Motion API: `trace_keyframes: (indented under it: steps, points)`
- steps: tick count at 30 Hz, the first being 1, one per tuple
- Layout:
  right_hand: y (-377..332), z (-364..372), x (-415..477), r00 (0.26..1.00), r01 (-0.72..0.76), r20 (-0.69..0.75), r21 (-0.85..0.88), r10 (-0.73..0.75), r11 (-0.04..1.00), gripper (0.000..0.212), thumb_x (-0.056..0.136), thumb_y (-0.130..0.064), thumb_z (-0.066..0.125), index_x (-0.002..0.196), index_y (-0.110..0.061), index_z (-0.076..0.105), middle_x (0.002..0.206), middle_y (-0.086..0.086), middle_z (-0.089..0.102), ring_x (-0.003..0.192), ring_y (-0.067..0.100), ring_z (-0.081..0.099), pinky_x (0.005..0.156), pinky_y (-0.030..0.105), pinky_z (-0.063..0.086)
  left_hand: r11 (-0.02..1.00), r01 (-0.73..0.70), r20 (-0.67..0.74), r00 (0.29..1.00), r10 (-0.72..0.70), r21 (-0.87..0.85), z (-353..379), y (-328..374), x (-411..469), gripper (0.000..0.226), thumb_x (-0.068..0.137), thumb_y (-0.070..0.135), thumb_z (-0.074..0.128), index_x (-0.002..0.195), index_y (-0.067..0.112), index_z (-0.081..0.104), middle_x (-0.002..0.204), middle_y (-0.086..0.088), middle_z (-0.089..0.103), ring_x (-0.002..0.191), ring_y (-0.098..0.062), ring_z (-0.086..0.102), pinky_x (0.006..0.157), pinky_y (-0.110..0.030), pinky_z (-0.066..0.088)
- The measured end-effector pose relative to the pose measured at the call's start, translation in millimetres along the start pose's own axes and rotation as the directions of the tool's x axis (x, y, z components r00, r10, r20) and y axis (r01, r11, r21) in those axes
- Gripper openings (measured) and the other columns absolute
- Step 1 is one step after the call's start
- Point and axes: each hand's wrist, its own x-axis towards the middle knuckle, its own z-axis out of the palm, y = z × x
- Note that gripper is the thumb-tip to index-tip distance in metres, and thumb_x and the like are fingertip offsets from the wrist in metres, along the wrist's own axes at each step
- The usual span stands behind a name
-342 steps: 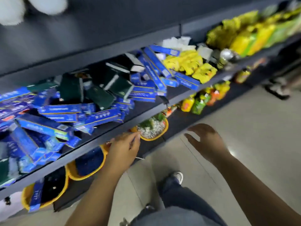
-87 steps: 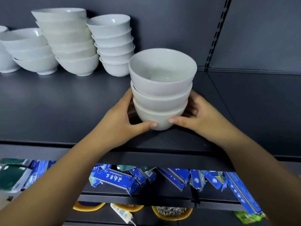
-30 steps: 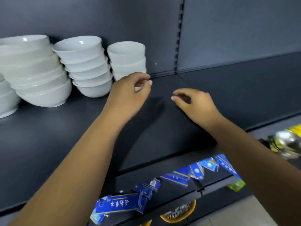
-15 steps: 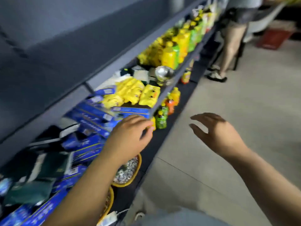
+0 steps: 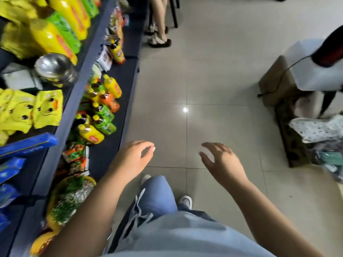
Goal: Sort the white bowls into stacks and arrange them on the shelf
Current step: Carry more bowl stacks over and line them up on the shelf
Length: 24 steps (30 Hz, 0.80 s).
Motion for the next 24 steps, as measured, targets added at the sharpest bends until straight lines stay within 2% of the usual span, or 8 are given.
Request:
trace_keyframes:
  steps: [4,7,13,19,24]
  points:
    - [16.2,4.5,32.0,0.993,-0.089,0.074,0.006,0.088,0.996,0.038,0.093,-0.032,0.048,0.128,-0.018,0.052,0.133,-0.001,0.054,0.126,0.016,0.043,0.097,0.021,0.029,0.999,0.038,0.069,0.997,-0.039,0.013,10.9,-5.2,41.4,0.054,0.078,0.045,0.04,0.095,0.004,0.071,0.098,-0.011,0.072,0.093,-0.029,0.065,0.081,-0.03,0.046]
    - [15.2,-0.6,78.1,0.994,-0.08,0.076,0.014,0.079,0.997,0.037,0.092,-0.031,0.05,0.126,-0.017,0.054,0.131,0.0,0.056,0.125,0.016,0.045,0.096,0.02,0.029,0.998,0.068,0.04,0.997,-0.068,0.013,3.4,-16.7,88.6,0.034,0.085,0.029,0.053,0.099,0.003,0.07,0.103,-0.012,0.07,0.098,-0.029,0.063,0.08,-0.027,0.042]
    - [-17.8,-34.4,233.8,0.999,0.024,0.023,-0.018,-0.024,1.0,0.036,0.092,-0.03,0.05,0.126,-0.018,0.054,0.131,-0.002,0.056,0.124,0.014,0.044,0.091,0.016,0.026,0.995,0.101,-0.076,0.992,-0.101,0.003,-49.1,-46.7,217.3,0.037,0.08,0.026,0.047,0.094,0.001,0.071,0.096,-0.012,0.071,0.092,-0.03,0.065,0.078,-0.029,0.046]
    - [-67.1,-75.6,381.3,0.99,0.128,-0.055,-0.013,-0.129,0.992,0.033,0.089,-0.025,0.056,0.12,-0.012,0.06,0.123,0.003,0.061,0.121,0.02,0.05,0.095,0.025,0.035,0.992,0.124,-0.129,0.984,-0.123,-0.001,-102.6,-60.4,337.4,0.033,0.08,0.023,0.05,0.092,0.002,0.071,0.092,-0.012,0.072,0.085,-0.029,0.066,0.075,-0.021,0.041]
    - [-83.7,-99.5,476.4,0.967,0.243,-0.086,0.014,-0.241,0.97,0.033,0.089,-0.025,0.056,0.119,-0.011,0.061,0.122,0.004,0.062,0.12,0.021,0.05,0.093,0.027,0.039,0.992,0.119,-0.224,0.968,-0.11,0.027,-133.4,-63.3,425.8,0.038,0.083,0.029,0.048,0.1,0.004,0.07,0.102,-0.01,0.07,0.099,-0.028,0.062,0.082,-0.024,0.039]
